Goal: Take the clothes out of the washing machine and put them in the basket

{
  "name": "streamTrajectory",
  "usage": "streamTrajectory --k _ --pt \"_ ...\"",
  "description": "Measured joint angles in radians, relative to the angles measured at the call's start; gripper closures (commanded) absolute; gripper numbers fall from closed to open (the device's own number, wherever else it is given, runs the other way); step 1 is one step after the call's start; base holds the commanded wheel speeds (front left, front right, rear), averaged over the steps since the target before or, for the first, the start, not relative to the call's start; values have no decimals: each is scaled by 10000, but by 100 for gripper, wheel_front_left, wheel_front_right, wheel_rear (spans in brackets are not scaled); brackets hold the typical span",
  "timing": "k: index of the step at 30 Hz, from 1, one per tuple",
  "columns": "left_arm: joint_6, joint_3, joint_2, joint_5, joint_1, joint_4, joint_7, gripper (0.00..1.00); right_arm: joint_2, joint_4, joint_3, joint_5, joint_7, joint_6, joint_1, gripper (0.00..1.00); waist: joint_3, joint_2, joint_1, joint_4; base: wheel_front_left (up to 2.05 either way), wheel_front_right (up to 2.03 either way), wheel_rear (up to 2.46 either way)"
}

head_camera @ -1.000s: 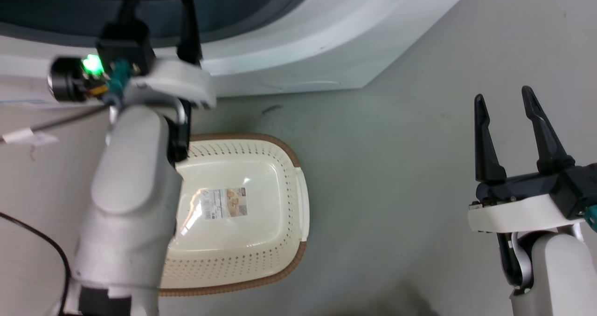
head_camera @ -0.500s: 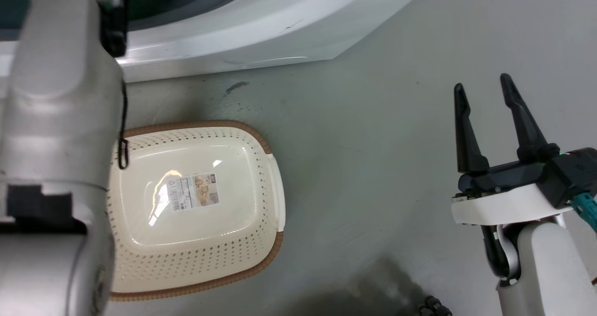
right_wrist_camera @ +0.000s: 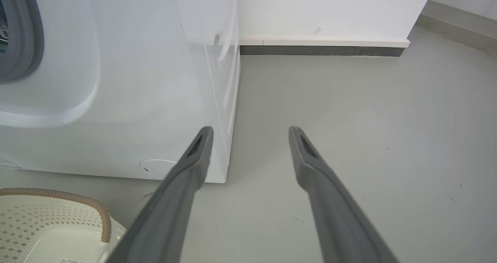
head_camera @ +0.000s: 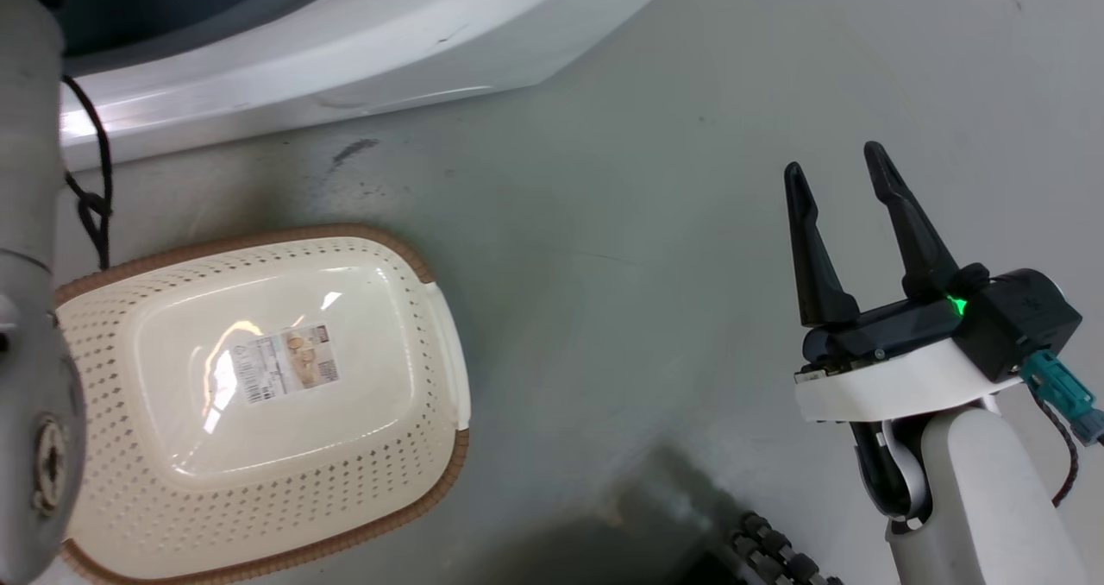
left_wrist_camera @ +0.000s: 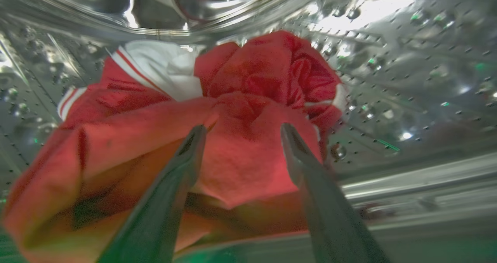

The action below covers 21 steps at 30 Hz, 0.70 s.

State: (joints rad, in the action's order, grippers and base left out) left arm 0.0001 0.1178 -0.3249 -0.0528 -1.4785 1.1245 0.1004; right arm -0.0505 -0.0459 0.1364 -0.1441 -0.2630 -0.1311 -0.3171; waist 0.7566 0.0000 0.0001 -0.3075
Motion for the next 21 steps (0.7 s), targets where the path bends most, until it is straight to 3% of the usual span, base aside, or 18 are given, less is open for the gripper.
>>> streamTrajectory --k 17,18,19,20,21 --pt "111 362 -888 136 -1331 723 3396 0 -4 -61 575 -685 0 0 -101 0 567 0 -1 -1002 0 0 0" --pt "134 384 -918 136 -1346 702 3475 23 -4 -59 623 -704 0 0 -101 0 569 0 -1 -1031 0 0 0" --pt "184 370 -936 123 -1349 698 3603 79 -4 -59 673 -769 0 0 -101 0 573 0 -1 -1056 0 0 0" --pt "201 359 -949 105 -1351 681 3689 100 -2 -61 706 -790 -2 0 -101 0 578 0 -1 -1077 0 0 0" --pt "245 345 -963 40 -1350 671 3806 100 -4 -63 744 -825 0 0 -101 0 578 0 -1 -1097 0 0 0"
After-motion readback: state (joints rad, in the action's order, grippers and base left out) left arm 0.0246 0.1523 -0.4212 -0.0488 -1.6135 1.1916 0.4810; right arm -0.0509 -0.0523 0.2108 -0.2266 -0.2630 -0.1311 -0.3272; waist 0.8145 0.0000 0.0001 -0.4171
